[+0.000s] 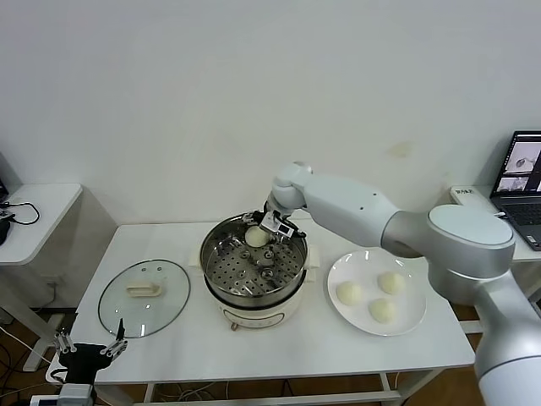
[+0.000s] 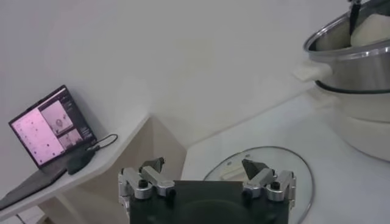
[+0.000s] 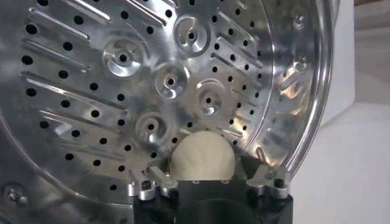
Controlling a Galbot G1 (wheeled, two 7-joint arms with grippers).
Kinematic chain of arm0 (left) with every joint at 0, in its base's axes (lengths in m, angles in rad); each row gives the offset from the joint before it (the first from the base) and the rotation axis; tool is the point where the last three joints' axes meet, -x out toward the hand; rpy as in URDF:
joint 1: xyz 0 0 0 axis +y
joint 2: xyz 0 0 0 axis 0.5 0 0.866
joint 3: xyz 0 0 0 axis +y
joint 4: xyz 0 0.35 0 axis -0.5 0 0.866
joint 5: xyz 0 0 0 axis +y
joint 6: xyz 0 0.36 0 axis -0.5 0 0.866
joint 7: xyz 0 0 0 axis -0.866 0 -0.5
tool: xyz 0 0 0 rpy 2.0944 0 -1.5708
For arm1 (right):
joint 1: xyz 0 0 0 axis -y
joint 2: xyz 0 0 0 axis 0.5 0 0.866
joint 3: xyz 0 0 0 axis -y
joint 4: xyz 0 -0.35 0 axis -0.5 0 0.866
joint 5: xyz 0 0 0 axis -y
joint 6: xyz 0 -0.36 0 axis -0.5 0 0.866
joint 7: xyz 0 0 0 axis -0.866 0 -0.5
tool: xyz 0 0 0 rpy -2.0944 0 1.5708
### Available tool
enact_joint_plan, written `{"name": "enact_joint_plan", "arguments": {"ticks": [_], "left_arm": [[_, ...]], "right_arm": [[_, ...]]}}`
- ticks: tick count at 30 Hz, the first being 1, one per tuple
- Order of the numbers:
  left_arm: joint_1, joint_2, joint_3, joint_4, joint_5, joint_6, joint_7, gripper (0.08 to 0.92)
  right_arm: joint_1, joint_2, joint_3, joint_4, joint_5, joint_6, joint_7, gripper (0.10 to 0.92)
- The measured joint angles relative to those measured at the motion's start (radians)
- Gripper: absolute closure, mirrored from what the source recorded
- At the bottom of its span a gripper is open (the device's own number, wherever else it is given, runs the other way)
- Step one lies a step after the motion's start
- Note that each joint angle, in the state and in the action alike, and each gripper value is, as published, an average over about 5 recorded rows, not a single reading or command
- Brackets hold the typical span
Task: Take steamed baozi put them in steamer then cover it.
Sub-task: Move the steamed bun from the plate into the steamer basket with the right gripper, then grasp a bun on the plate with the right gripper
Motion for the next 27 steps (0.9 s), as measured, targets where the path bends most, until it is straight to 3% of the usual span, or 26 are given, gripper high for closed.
{"name": "enact_joint_plan", "arguments": {"ticks": [5,13,20,27], "left_arm": [[0.007,0.007,-0.006,-0.011,-0.003,0.004,0.004,0.177],[0.009,0.02,-0.008,-0.033,-0.012,0.014,0.011,0.177],[-0.001,0.04,0.001,-0.05,-0.017,0.019,0.015,0.177],[-0.017,0.064,0.008,-0.05,-0.026,0.02,0.016,0.177]], "right_arm": [[0.035,-0.03,-0.009,0.064,0.086,-0.07,-0.03,0.202],[0.139,-0.155,-0.012,0.259,0.261,-0.311,-0.107,0.202],[0.21,-0.35,-0.015,0.45,0.362,-0.504,-0.156,0.203],[0.217,-0.592,-0.003,0.607,0.385,-0.601,-0.181,0.203]]}}
